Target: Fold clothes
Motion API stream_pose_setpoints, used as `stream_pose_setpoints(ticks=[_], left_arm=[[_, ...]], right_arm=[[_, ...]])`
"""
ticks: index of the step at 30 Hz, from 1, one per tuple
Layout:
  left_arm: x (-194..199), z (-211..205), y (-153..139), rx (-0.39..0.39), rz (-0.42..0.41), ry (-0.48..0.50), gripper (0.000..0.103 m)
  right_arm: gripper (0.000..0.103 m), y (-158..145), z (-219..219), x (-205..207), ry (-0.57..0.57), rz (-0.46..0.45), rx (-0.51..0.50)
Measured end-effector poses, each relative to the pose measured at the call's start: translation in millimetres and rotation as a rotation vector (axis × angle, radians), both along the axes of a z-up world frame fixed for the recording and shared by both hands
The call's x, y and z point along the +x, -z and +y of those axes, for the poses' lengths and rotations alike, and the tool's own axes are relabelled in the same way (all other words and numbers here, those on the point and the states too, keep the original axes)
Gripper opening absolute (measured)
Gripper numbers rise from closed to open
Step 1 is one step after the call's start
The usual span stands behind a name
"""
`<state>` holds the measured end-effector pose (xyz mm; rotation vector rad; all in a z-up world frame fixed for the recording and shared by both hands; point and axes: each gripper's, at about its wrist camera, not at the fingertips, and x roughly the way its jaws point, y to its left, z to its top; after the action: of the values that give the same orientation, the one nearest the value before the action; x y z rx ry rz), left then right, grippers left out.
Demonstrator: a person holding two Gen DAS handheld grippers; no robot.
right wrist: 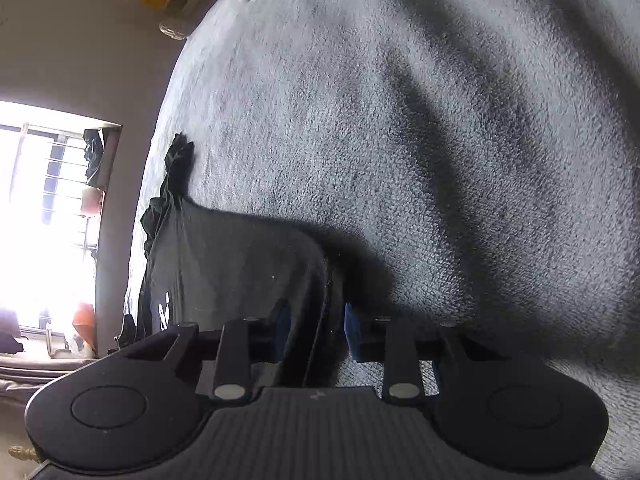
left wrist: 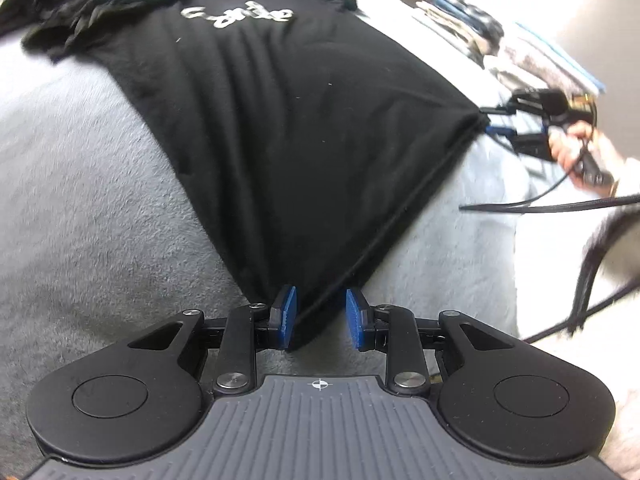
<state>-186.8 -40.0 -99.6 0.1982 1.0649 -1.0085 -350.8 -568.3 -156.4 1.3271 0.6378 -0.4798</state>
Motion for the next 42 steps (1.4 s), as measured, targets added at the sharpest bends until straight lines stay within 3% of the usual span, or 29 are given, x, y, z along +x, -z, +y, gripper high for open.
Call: stream_pose_setpoints(ticks=[1,4,8,23,38,42], left_arm=[[-1,-2,-1,-0.005,-0.005,0.006,0.027],[-3,-5,-5,-0.017,-0.026,0.019,0.027],[-4,-6,-7,-0.023,-0.041,0.039,0.027],[0,-2,4,-0.037,0.063,0.016,0.027],[-5,-17,7,-0.033,-0.016,0.066,0.026],[-8,-15,8,-0.054,-0.019,0.066,0.017]], right_arm=[[0.014,0,2,0,-0.005,-0.004,-0.009],[0.008,-3,7,-2,-0.010,-0.036,-0.043],[0.007,0,14,-3,-0.007,-0.056,-0.051],[0.006,12,10,-16,0.070,-0.070,-0.001],[0.006,21,10,-21,0.135,-0.108,0.055],[0.006,20,11,-21,0.137,-0.108,0.045]])
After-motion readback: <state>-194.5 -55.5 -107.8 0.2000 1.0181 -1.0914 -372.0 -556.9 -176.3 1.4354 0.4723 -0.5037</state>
